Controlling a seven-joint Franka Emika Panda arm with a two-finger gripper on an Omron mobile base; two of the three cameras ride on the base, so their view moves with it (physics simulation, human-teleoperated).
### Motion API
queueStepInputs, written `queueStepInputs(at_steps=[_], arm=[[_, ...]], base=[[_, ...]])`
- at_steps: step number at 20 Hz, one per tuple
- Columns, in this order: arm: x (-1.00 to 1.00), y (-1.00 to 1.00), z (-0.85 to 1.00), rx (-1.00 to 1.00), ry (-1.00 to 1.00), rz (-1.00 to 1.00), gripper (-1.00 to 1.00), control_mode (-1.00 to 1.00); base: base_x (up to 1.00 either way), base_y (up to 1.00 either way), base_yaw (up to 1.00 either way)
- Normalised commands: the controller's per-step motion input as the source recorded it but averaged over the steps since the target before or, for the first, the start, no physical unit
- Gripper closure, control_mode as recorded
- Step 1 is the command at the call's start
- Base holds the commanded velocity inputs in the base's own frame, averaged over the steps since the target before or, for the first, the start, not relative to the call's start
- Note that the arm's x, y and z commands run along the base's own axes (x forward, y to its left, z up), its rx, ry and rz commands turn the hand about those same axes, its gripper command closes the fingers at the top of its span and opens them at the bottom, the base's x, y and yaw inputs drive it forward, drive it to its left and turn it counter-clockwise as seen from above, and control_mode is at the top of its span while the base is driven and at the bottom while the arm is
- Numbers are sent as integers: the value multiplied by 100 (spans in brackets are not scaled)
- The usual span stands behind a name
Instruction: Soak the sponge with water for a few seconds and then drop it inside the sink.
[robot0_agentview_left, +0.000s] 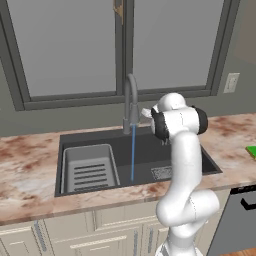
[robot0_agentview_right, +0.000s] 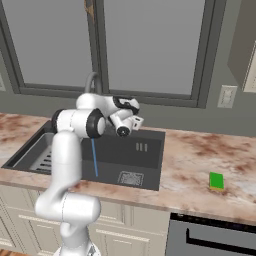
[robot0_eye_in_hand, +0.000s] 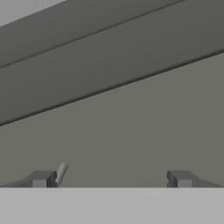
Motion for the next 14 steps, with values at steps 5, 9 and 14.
queueStepInputs(at_steps=[5, 9, 14], arm=[[-36, -21, 35, 10, 8, 0, -100, -100], [-53, -21, 22, 11, 9, 0, -100, -100], [-67, -17, 19, 10, 14, 0, -100, -100]], base=[[0, 0, 0], [0, 0, 0], [0, 0, 0]])
